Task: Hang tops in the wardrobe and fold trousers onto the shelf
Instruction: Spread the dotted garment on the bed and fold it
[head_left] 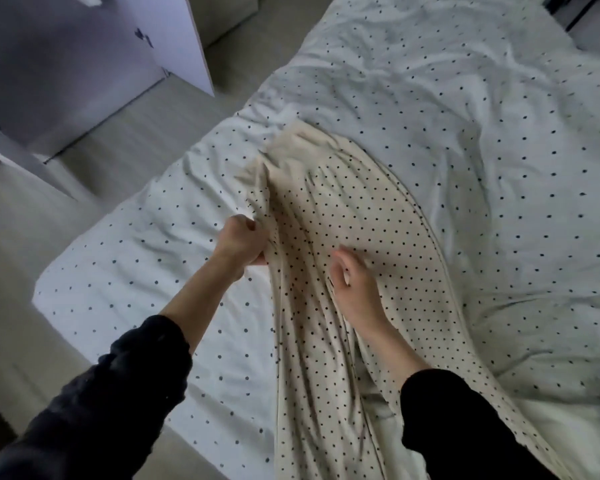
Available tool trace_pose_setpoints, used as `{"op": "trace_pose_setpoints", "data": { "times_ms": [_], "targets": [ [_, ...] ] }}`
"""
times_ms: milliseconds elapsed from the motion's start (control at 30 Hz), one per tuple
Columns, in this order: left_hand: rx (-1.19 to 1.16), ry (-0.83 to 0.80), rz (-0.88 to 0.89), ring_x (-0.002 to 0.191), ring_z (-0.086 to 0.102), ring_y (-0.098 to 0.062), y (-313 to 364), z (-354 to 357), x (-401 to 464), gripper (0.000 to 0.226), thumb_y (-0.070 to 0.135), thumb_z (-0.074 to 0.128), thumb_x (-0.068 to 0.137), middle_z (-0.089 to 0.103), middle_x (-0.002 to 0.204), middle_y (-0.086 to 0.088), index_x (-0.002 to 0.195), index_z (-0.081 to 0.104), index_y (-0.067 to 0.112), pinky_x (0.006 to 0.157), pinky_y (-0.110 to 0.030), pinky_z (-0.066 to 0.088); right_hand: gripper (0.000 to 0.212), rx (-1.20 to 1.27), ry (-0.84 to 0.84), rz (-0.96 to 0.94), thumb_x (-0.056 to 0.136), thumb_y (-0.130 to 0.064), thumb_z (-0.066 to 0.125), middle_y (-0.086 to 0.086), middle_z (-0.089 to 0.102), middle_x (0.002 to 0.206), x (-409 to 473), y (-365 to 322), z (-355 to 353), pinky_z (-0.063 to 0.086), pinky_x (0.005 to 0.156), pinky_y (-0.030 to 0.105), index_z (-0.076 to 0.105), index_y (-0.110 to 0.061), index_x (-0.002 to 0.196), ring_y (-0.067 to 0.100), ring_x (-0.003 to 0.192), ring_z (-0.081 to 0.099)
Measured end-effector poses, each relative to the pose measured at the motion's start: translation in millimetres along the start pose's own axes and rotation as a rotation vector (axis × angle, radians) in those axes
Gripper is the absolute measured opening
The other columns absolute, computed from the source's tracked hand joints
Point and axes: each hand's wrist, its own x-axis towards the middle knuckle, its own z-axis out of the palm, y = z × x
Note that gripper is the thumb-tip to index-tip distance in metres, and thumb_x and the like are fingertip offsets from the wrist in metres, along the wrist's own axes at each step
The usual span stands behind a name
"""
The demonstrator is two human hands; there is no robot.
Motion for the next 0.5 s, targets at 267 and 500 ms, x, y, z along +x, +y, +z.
{"op": "trace_pose_setpoints", "data": {
  "times_ms": [267,500],
  "targets": [
    [0.146,-0.203,0.214,0.072,0.07,-0.029,97,164,-10,0.018,-0.001,0.042,0.089,0.068,0.091,-0.018,0.092,0.06,-0.001,0.059,-0.037,0.06,0.042,0.282,0.151,0.349,0.098,-0.042,0.035,-0.001,0.062,0.116,-65,64,-80,0.051,0.092,0.032,0.051,-0.017,0.127,0.011,0.101,0.062],
    [0.306,-0.321,0.334,0.078,0.057,-0.021,44,187,-13,0.031,0.003,0.037,0.092,0.062,0.09,-0.009,0.106,0.063,0.011,0.079,-0.036,0.054,0.033,0.161,0.136,0.443,0.099,-0.035,0.043,-0.003,0.06,0.119,-109,110,-66,0.047,0.093,0.027,0.054,-0.016,0.124,0.012,0.109,0.059]
  ]
}}
